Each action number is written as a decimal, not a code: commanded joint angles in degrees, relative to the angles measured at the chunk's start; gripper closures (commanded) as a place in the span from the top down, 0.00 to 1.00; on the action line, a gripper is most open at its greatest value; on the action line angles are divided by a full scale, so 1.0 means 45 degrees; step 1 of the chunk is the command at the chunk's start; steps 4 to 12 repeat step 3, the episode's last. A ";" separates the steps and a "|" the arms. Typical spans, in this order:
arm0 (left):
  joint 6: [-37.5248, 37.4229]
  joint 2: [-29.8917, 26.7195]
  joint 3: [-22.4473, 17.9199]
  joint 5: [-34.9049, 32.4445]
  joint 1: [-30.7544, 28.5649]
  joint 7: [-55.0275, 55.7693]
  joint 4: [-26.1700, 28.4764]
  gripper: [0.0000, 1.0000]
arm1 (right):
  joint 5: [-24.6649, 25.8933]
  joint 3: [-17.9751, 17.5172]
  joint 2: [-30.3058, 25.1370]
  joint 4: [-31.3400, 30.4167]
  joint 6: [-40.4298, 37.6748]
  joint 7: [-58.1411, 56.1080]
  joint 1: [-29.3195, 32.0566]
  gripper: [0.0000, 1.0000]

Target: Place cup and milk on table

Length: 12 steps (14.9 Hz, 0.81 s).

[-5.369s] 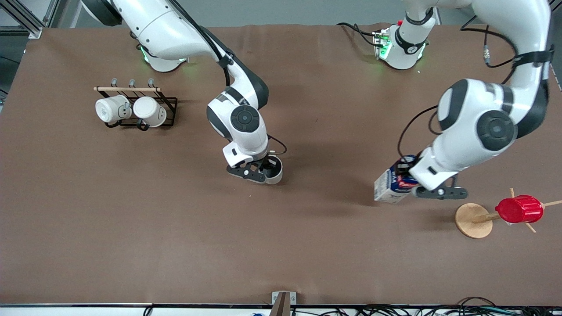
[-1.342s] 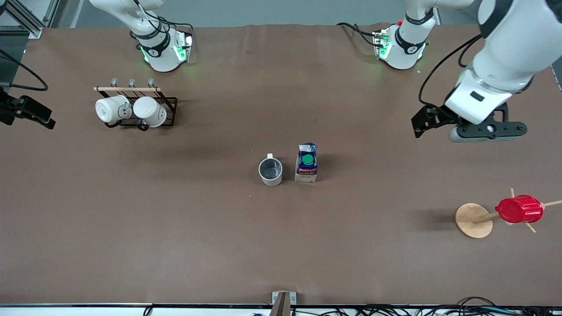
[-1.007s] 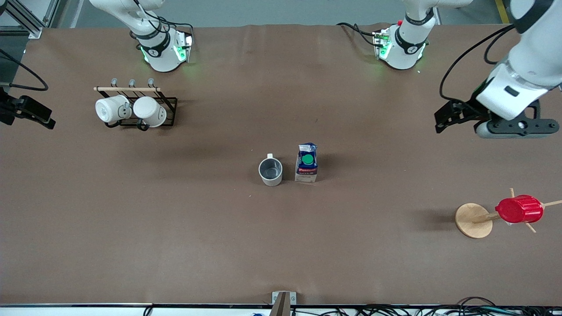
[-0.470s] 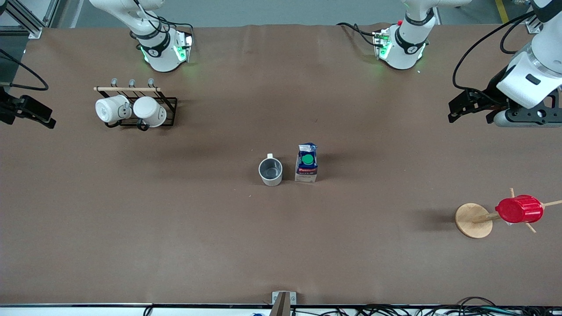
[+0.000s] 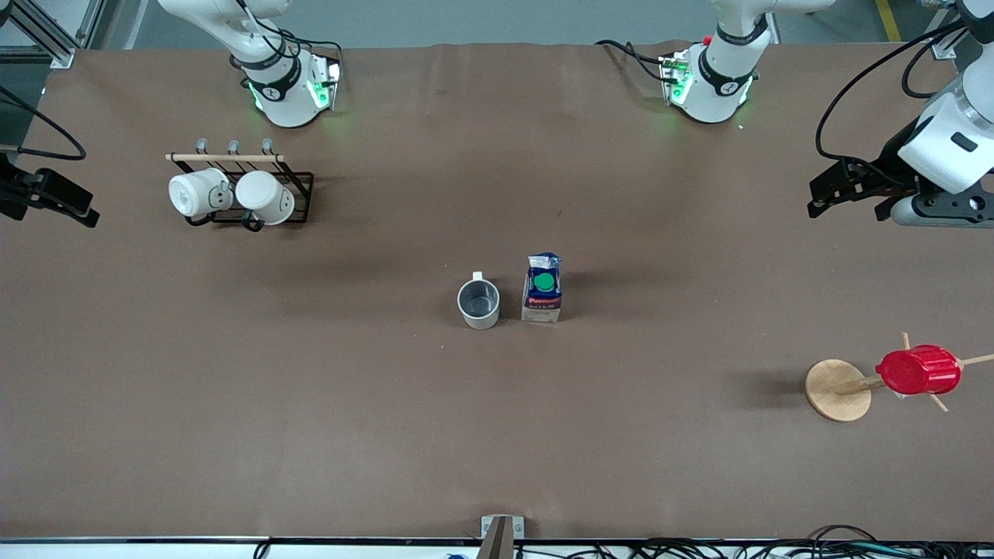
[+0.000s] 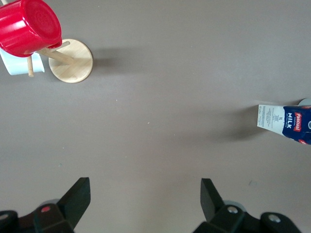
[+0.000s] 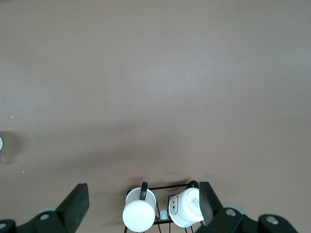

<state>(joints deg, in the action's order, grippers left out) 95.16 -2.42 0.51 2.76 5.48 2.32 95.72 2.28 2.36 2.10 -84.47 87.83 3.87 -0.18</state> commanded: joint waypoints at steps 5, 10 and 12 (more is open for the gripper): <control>0.0043 -0.0088 -0.0230 0.0071 0.0188 -0.0319 0.0096 1.00 | -0.0213 0.0003 0.0021 0.0138 -0.0162 -0.0138 0.0020 1.00; 0.0043 -0.0088 -0.0230 0.0071 0.0188 -0.0319 0.0096 1.00 | -0.0213 0.0003 0.0021 0.0138 -0.0162 -0.0138 0.0020 1.00; 0.0043 -0.0088 -0.0230 0.0071 0.0188 -0.0319 0.0096 1.00 | -0.0213 0.0003 0.0021 0.0138 -0.0162 -0.0138 0.0020 1.00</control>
